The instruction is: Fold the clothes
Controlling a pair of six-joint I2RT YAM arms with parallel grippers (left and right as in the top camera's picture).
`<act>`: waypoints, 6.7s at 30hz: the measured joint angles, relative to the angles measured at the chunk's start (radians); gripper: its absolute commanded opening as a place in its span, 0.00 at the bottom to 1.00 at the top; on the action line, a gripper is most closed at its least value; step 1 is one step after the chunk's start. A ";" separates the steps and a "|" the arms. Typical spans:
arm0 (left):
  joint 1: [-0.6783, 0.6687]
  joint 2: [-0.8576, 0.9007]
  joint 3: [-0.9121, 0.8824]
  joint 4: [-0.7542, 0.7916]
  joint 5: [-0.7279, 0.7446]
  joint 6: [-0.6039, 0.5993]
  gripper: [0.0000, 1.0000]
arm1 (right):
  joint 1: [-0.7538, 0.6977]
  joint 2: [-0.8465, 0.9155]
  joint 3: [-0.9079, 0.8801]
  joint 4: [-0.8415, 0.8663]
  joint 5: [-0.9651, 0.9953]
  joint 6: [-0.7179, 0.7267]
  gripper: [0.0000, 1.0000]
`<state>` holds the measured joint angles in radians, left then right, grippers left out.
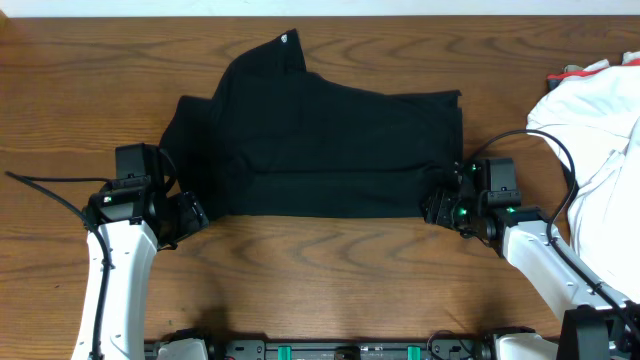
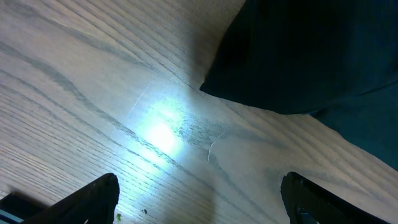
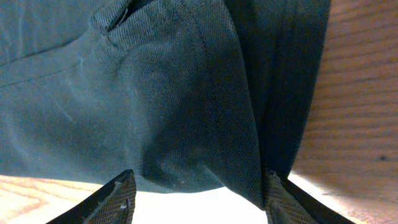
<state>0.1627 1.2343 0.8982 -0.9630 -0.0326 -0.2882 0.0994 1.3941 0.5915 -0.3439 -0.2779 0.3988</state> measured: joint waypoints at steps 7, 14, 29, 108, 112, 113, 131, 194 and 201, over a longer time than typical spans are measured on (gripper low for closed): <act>0.000 0.000 0.000 -0.001 0.000 0.000 0.85 | 0.000 0.006 0.000 -0.003 -0.002 0.000 0.61; 0.000 0.000 0.000 0.000 0.000 0.000 0.85 | -0.001 0.083 0.010 0.047 -0.001 0.017 0.55; 0.000 0.000 0.000 -0.001 0.000 0.000 0.85 | -0.036 0.160 0.031 0.111 -0.102 0.055 0.38; 0.000 0.372 -0.002 0.666 0.052 0.297 0.61 | -0.169 0.126 0.042 -0.076 -0.163 -0.141 0.49; 0.000 0.395 -0.002 0.691 0.092 0.323 0.51 | -0.169 0.126 0.042 -0.075 -0.163 -0.141 0.49; 0.000 0.398 -0.002 0.698 0.105 0.328 0.44 | -0.169 0.126 0.042 -0.075 -0.163 -0.141 0.49; 0.000 0.400 -0.002 0.690 0.182 0.375 0.09 | -0.169 0.126 0.042 -0.076 -0.163 -0.141 0.48; -0.184 0.536 0.043 0.738 0.259 0.438 0.55 | -0.169 0.126 0.042 -0.069 -0.164 -0.141 0.50; -0.184 0.536 0.043 0.766 0.269 0.425 0.44 | -0.169 0.126 0.042 -0.069 -0.167 -0.141 0.52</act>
<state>-0.0216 1.7699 0.9413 -0.1967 0.2367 0.1364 -0.0692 1.5200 0.6331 -0.4129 -0.4450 0.2577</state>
